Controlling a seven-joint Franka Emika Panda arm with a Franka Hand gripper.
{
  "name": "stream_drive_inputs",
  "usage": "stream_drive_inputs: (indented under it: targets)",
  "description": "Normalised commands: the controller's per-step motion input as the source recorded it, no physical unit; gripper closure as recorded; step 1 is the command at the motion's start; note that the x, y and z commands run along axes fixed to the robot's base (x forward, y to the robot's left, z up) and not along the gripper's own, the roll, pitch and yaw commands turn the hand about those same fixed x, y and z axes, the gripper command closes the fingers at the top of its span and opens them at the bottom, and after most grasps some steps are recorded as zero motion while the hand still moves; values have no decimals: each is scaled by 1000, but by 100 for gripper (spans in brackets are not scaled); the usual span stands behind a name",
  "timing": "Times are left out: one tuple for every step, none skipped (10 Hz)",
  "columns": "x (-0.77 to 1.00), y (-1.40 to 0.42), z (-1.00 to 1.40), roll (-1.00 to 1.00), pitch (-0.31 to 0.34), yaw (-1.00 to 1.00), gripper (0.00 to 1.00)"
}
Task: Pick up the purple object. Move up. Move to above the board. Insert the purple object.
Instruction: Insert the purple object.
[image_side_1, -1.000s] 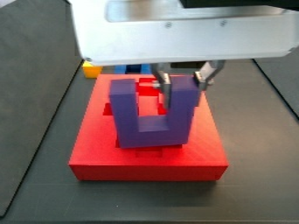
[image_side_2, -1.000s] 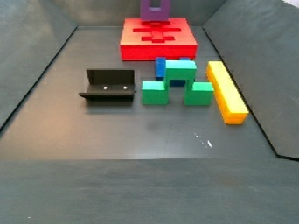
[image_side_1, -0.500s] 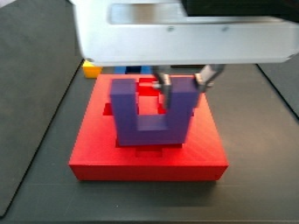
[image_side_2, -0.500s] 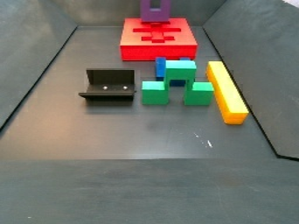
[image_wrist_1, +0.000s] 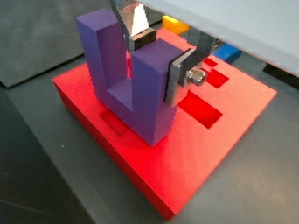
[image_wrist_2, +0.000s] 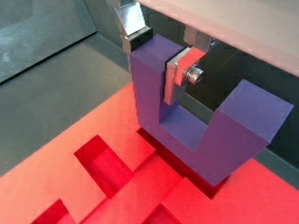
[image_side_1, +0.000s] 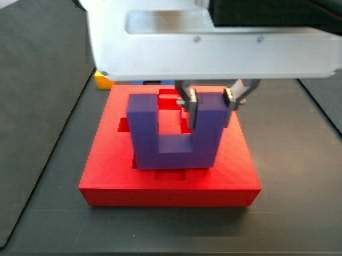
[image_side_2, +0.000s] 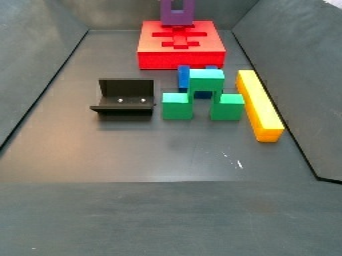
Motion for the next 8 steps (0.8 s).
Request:
stream_drive_inputs:
  targets:
    - [-134,40,-83,153,40,0,100]
    - [-357,114,0,140,24,-57,100]
    - [-314,51,0,80,0,-57,100]
    - [-177,0,-57,21,0,-3,100]
    - [197,-29,-120,4,0,0,100]
    - [397,-74,-111,21,0,0,100]
    - [574,-100,-97,60,0,0,100]
    - [543,-83,-114,79,14,0,100]
